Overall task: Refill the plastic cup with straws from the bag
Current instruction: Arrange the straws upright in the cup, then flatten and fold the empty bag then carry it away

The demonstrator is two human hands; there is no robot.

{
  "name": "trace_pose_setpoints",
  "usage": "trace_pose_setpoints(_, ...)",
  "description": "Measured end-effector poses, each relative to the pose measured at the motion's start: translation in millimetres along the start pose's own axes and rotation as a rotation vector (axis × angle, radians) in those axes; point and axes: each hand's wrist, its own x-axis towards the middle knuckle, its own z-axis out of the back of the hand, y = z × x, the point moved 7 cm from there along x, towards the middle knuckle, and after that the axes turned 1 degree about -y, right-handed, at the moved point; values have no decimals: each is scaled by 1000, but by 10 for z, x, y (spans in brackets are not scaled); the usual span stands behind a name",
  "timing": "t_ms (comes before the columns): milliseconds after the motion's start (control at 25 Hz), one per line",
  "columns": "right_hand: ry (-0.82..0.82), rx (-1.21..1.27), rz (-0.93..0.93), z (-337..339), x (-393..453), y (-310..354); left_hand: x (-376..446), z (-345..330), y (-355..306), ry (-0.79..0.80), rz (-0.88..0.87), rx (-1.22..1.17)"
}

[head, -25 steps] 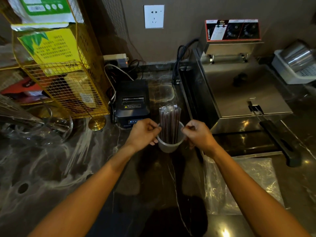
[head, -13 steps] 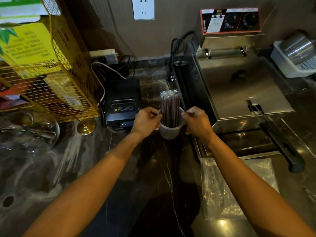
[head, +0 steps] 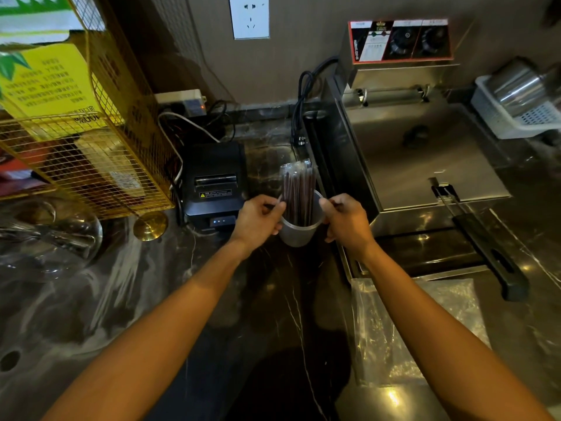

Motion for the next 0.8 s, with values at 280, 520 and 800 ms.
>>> trace_pose_setpoints(280, -70, -166, -30, 241, -605, -279, -532, -279, 321, -95, 213, -48)
trace_pose_setpoints(520, -155, -415, 30, 647, -1390, -749, -1060, -1335, 601, 294, 343, 115)
trace_pose_setpoints(800, -194, -492, -109, 1006, -2314, -1379, -1383, -2096, 593, 403, 308, 228)
